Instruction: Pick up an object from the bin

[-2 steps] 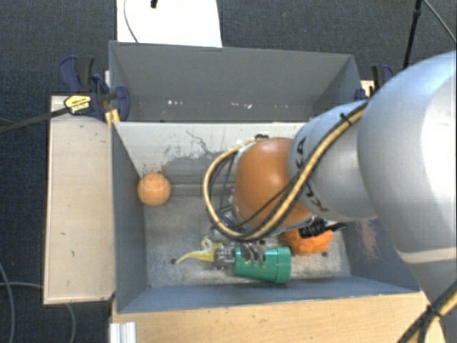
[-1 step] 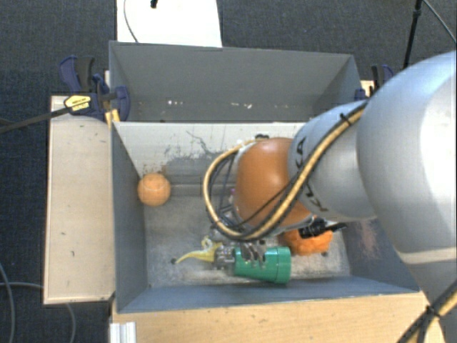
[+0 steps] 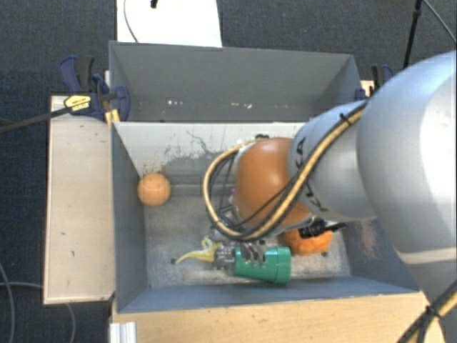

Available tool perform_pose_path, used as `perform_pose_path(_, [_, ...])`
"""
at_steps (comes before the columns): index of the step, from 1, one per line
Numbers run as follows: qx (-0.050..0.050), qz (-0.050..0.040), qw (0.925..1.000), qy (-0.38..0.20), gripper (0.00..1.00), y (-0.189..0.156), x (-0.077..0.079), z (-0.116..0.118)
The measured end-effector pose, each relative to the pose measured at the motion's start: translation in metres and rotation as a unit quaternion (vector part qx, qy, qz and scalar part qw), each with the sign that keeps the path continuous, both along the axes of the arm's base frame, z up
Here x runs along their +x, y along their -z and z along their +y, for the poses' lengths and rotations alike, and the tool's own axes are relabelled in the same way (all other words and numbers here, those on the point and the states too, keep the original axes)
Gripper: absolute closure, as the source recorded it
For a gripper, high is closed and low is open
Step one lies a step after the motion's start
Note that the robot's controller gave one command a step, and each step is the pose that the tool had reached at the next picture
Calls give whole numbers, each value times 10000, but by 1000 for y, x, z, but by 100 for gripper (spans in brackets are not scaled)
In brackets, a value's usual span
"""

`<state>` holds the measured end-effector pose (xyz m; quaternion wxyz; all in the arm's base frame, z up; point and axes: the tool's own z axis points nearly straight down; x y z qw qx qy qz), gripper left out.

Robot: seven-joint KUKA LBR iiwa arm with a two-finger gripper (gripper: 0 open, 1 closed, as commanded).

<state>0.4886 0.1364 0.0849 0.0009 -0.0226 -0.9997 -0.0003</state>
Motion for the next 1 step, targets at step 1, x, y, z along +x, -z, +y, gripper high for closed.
perform_pose_path(1, [1,-16,10000,-5,100,-127,9,-15])
